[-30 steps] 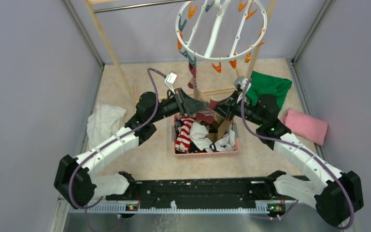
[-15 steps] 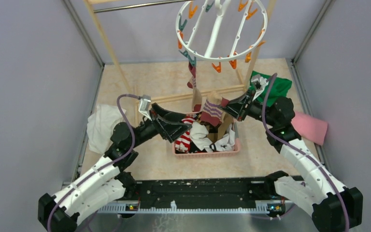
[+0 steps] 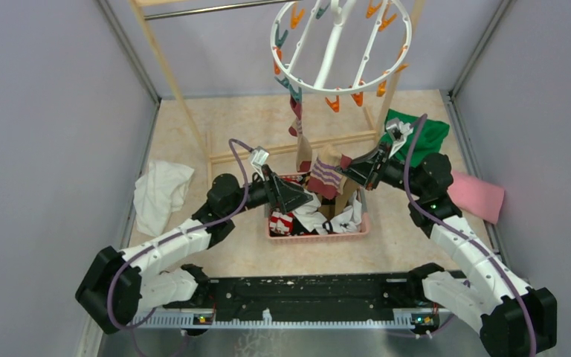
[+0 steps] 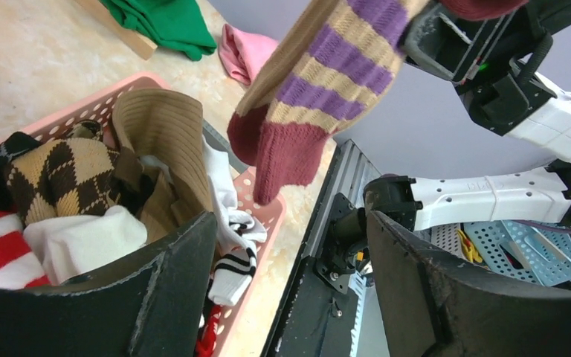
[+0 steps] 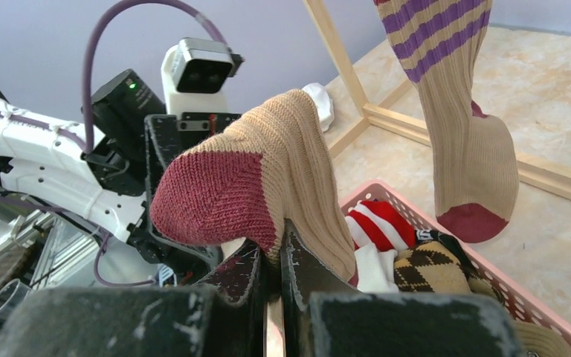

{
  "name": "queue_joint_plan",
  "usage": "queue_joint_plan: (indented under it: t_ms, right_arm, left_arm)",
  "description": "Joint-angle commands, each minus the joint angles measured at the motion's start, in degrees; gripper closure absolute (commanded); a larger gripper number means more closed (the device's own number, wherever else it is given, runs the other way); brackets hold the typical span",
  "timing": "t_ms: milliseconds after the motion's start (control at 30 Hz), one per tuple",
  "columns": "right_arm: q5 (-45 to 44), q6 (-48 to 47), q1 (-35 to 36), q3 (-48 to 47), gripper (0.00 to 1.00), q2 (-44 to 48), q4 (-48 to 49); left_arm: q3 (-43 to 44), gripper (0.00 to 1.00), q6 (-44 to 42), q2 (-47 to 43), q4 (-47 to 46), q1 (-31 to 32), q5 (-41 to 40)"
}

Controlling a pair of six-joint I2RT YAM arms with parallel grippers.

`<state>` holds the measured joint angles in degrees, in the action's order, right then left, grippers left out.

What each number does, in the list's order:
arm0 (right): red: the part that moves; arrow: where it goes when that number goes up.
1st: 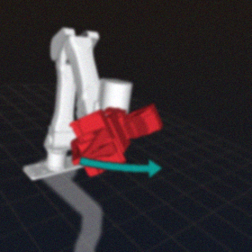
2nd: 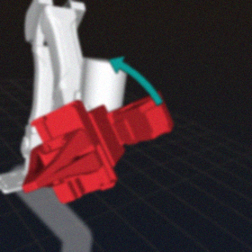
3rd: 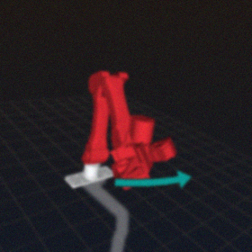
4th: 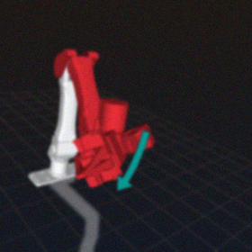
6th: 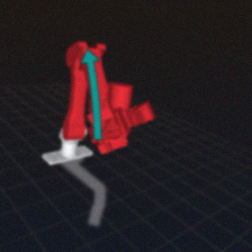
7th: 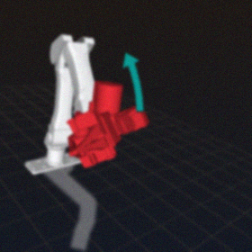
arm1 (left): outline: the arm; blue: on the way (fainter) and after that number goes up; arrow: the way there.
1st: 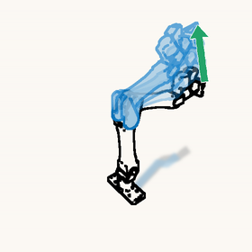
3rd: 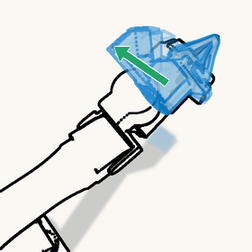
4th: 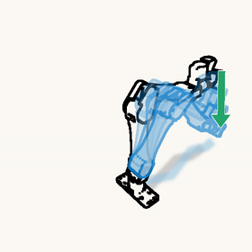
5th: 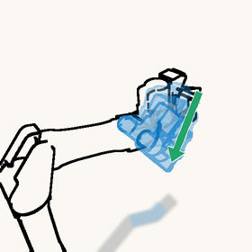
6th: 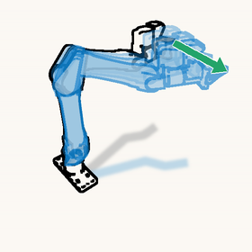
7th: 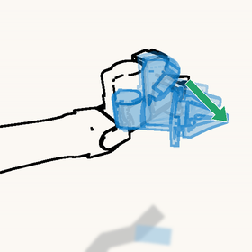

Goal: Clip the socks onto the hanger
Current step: Pick up the sock from the bin.

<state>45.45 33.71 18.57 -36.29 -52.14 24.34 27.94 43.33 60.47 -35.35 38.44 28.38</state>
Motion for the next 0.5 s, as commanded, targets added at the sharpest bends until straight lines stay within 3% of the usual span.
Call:
queue_joint_plan:
  t_ms: [0, 267, 467]
  right_arm:
    - [0.8, 1.2, -0.3, -0.2, 1.00, 0.7, 4.2]
    - [1.0, 1.6, -0.3, -0.3, 1.00, 0.2, 5.0]
    - [1.0, 1.2, -0.3, -0.1, 1.00, 0.0, 4.8]
  left_arm:
    - [5.3, 0.24, -0.2, 4.9, -7.0, 0.2, 4.7]
    - [7.8, 0.41, 1.8, 10.8, -8.3, 0.2, 7.5]
    - [8.6, 0.62, 3.4, 11.3, -10.1, 0.2, 7.6]
